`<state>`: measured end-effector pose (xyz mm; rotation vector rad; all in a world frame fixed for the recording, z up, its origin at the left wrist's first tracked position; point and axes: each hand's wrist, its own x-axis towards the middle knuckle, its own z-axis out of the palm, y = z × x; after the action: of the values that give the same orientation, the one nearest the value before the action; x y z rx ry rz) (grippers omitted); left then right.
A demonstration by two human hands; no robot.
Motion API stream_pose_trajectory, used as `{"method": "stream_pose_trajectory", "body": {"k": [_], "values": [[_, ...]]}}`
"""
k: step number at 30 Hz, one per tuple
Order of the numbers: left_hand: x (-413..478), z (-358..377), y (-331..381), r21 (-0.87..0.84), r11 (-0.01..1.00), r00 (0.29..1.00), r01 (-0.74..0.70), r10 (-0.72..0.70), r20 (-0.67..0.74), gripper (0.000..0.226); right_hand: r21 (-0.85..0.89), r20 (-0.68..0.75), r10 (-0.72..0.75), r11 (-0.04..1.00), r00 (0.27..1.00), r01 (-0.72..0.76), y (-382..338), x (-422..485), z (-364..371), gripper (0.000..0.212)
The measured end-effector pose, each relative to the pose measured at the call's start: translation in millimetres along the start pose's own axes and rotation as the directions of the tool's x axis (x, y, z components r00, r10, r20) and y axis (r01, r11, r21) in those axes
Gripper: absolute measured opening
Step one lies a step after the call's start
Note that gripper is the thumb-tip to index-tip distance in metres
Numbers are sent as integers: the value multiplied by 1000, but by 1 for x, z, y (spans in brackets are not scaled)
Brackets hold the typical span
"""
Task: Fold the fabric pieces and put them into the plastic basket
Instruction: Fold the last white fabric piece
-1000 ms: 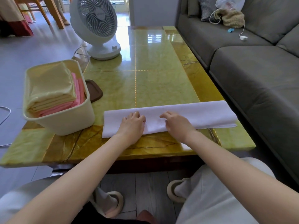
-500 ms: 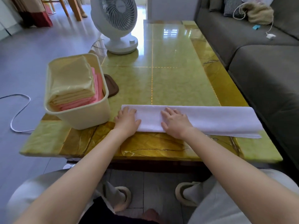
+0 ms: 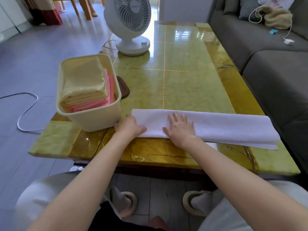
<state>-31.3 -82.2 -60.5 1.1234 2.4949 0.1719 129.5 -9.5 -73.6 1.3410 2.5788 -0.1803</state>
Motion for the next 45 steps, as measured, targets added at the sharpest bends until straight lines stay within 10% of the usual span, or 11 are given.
{"method": "stream_pose_trajectory", "body": {"k": [15,25,28,32,38,45], "values": [[-18,1,6,-154,986,998,60,-59,11,80,39,-7,-110,993,994,110,-11,-18,6,55],[-40,-2,31,-376,851,859,-368,156,-488,36,191,21,-107,976,994,101,-14,-6,3,48],[-48,-1,50,-369,789,790,-491,225,-570,33,541,-82,-75,834,994,108,-11,-3,-15,34],[-60,7,76,-340,717,713,-609,307,-630,31,935,-111,107,347,988,67,3,-23,-45,39],[-65,38,100,-399,661,768,-636,490,-411,39,977,31,202,201,979,-72,43,-37,-43,33],[-55,47,98,-433,725,839,-536,516,-175,20,834,148,343,461,928,-303,62,-27,-10,18]]}}
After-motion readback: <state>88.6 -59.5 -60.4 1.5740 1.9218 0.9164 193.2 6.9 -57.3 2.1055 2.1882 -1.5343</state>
